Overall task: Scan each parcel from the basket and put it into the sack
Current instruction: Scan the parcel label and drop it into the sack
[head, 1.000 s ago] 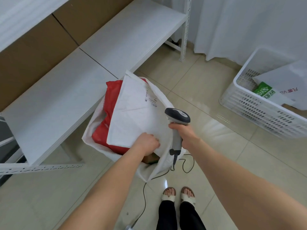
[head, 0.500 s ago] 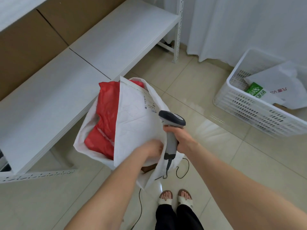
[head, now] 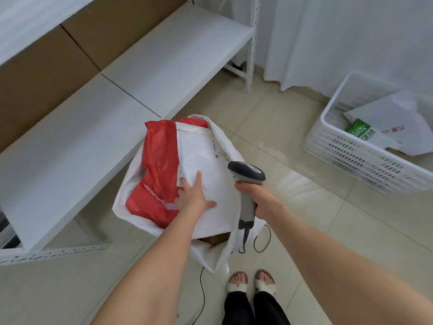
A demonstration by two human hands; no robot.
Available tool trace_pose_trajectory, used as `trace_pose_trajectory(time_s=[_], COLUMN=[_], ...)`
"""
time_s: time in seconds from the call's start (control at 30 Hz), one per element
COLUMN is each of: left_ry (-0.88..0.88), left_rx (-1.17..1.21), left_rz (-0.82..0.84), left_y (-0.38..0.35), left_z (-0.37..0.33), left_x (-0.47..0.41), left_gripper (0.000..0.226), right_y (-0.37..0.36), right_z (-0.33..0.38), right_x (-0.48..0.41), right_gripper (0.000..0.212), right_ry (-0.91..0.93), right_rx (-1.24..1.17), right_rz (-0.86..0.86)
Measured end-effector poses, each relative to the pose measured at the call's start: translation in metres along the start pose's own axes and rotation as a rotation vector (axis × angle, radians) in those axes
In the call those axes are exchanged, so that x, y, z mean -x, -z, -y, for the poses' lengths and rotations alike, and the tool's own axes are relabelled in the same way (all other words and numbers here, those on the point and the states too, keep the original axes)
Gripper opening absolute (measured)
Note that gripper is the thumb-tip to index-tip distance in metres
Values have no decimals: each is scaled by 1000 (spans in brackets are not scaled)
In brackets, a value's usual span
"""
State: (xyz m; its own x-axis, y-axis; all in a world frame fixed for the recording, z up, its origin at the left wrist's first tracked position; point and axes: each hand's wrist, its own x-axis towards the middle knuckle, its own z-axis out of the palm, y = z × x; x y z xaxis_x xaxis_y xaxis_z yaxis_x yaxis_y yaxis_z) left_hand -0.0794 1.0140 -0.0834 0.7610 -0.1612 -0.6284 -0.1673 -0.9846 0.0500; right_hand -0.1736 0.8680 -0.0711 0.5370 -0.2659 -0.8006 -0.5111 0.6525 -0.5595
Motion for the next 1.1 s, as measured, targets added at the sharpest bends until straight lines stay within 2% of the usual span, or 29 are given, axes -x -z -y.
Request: trace_pose_trajectory(time_s=[0.13, 0.27, 0.5, 0.73, 0.9, 1.1], left_ry=[89, 87, -3, -54, -160, -281], left_rx=[-124, -144, -164, -169, -143, -123], left_rz=[-11, -5, -49, -96, -222, -258], left_y=[27, 45, 69, 90, 128, 170], left_z=[5, 5, 2, -16, -55, -150], left_x=[6, 18, 30, 40, 54, 86], left_gripper=[108, 90, 71, 53, 44, 39], right_y=[-5, -13, -11, 2, 17, 68], right_z=[8, 17, 40, 55, 81, 132], right_x=[10, 23, 51, 67, 86, 119], right_gripper=[12, 14, 24, 17, 13, 11], right_ry=[-14, -15, 17, 75, 107, 221], right_rx=[76, 162, 231, 163, 68, -31], right_rz=[-71, -76, -82, -104, -50, -78])
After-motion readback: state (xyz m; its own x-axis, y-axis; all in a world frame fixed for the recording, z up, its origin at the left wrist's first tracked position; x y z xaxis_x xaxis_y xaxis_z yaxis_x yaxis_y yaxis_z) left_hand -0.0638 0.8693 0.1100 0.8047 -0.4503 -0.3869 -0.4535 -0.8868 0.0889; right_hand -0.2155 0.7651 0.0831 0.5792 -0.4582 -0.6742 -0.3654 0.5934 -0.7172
